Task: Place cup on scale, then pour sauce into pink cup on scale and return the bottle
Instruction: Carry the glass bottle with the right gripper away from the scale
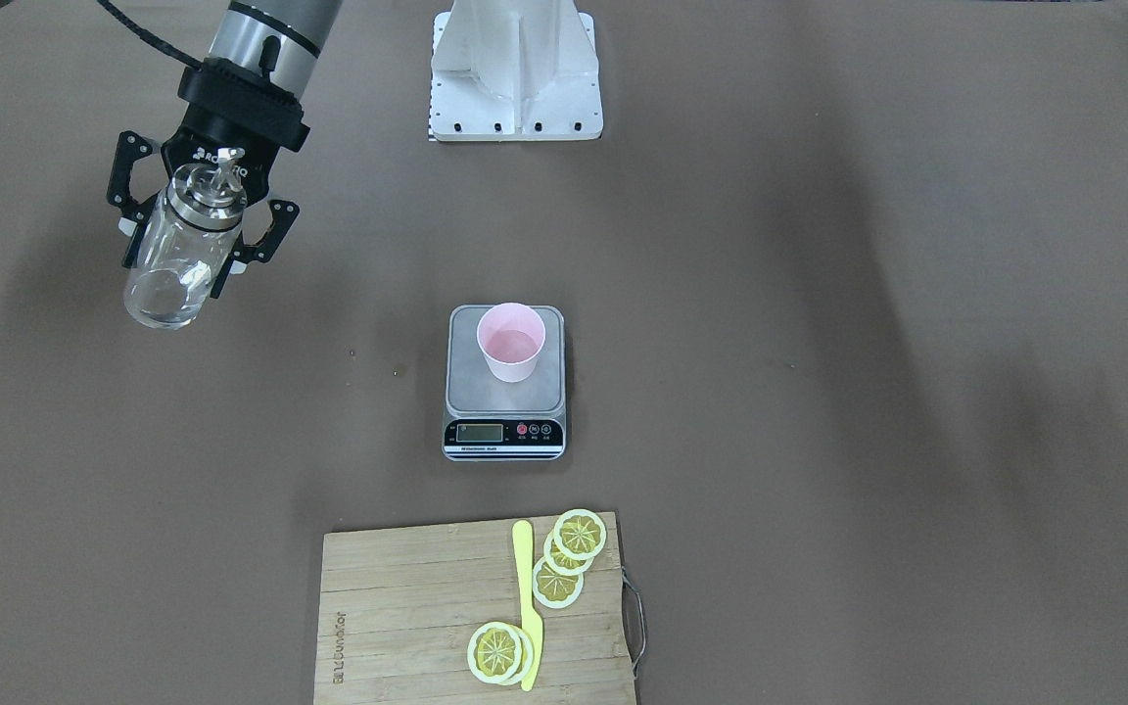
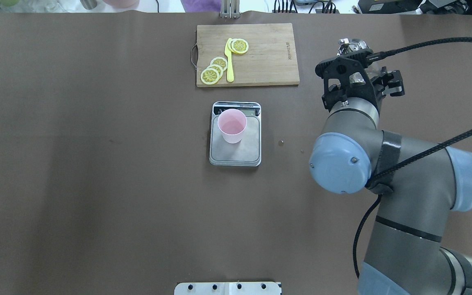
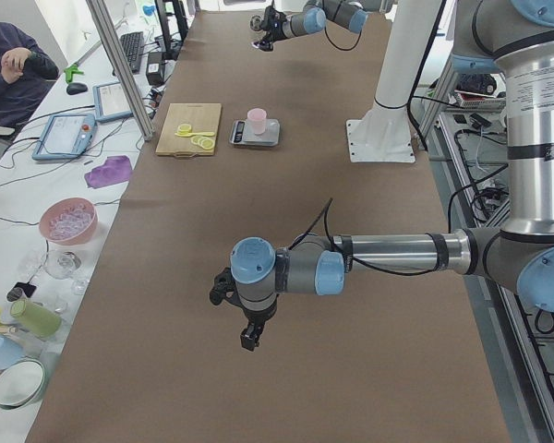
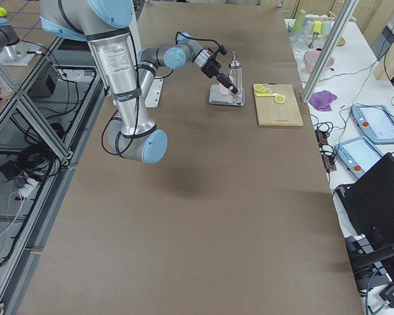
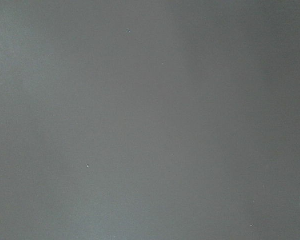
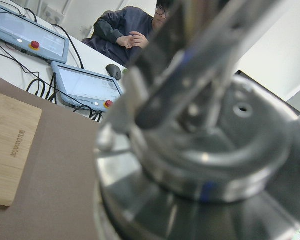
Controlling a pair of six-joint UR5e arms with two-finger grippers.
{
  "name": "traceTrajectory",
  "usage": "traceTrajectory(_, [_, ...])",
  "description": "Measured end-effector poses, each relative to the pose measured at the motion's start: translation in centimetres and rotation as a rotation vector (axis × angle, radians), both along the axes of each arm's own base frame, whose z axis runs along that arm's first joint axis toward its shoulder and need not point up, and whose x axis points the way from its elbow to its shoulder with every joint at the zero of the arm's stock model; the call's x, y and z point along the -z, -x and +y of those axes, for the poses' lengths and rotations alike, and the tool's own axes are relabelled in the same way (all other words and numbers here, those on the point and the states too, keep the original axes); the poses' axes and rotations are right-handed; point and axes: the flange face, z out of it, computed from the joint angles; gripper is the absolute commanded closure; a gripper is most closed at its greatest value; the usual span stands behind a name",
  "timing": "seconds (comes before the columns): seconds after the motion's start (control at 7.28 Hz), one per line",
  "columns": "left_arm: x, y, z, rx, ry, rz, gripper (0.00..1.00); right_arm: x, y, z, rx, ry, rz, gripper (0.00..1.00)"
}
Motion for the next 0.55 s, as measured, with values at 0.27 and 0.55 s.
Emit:
traceTrajectory(0.27, [0.1,0.0,0.0,0.001,-0.008,-0.001,0.02,-3.8,-2.5,-0.6,0.044,-0.038,-0.102,1.00])
traceTrajectory(0.55, [0.1,0.0,-0.1,0.000,-0.012,0.000,0.02,-7.5,-4.7,-1.3,0.085,-0.062,-0.188,1.00])
